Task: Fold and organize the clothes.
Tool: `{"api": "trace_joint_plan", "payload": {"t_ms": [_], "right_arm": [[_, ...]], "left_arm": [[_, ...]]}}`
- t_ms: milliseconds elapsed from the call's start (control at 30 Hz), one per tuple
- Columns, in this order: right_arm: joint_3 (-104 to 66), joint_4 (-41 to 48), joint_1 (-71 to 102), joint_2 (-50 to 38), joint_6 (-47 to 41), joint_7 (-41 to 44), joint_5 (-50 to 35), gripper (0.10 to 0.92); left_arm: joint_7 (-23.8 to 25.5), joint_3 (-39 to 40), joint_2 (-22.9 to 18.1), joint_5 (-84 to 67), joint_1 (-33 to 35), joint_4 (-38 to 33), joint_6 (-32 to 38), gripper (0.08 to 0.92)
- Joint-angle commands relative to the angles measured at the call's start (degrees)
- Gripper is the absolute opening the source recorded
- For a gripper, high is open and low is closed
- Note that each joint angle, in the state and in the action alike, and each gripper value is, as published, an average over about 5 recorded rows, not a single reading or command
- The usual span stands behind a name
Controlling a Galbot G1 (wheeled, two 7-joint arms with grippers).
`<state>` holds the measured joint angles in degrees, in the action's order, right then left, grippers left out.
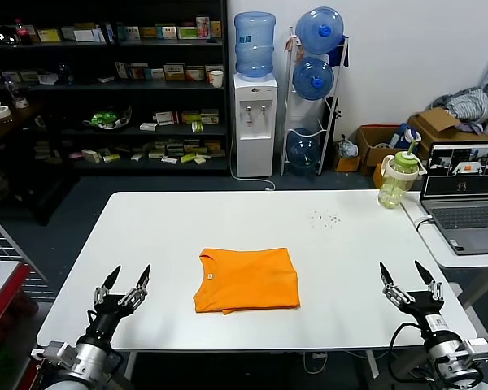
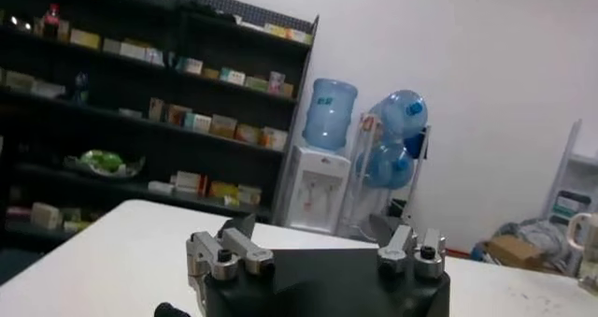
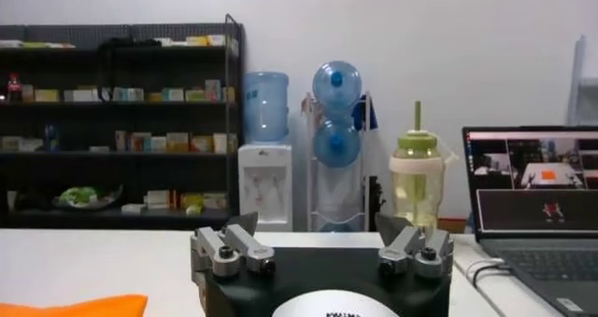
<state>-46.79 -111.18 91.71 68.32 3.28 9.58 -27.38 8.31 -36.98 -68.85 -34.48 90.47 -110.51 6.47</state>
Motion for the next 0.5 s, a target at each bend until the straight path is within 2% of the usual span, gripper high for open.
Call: {"api": "trace_joint_plan", "payload": {"t_ms": [33,500], "right_arm": [[-1.88,0.62,1.51,3.62,4.34,2.07,3.95,0.823],[-0.51,0.49,1.31,4.79,4.91,2.66,5.9,0.823]], "left_arm": [[4.41,-4.3,-2.26,4.72,4.57,0.46,6.02,0.823],[3.76,-5.37,-2.74,4.61,4.45,0.06,5.88,0.823]]}}
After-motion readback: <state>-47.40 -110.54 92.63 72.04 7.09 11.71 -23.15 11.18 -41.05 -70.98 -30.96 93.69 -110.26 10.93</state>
